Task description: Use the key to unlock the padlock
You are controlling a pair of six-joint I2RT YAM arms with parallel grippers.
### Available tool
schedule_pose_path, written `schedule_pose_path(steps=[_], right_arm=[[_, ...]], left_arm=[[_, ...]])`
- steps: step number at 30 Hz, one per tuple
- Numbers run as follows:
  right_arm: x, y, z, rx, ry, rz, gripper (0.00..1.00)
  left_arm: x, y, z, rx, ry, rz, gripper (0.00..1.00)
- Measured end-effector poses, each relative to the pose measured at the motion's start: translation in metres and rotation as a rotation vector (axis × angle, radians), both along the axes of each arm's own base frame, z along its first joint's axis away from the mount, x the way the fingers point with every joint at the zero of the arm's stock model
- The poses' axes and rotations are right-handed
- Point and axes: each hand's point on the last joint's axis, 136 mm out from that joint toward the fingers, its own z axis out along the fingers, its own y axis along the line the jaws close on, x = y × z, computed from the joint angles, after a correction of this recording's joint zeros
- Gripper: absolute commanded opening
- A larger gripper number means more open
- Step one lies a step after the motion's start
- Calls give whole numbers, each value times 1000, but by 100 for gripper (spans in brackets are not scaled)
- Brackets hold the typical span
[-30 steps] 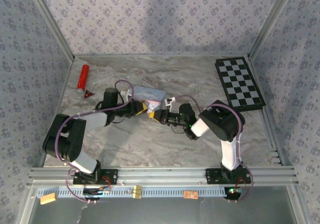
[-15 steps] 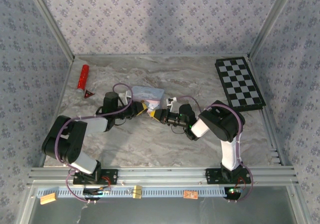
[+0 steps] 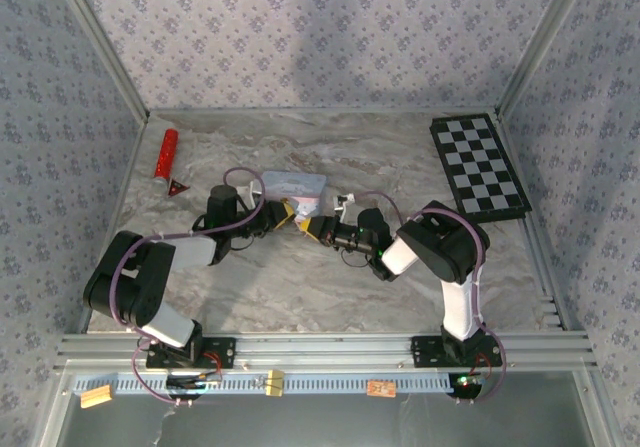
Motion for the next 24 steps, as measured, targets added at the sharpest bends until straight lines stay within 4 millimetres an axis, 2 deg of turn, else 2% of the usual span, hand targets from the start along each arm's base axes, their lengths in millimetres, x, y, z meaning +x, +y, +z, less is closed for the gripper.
schedule_pose_path(steps=[24], right_arm=[[8, -6, 2, 32, 68, -32, 0]], left_arm=[[2, -4, 1, 3, -11, 23, 0]])
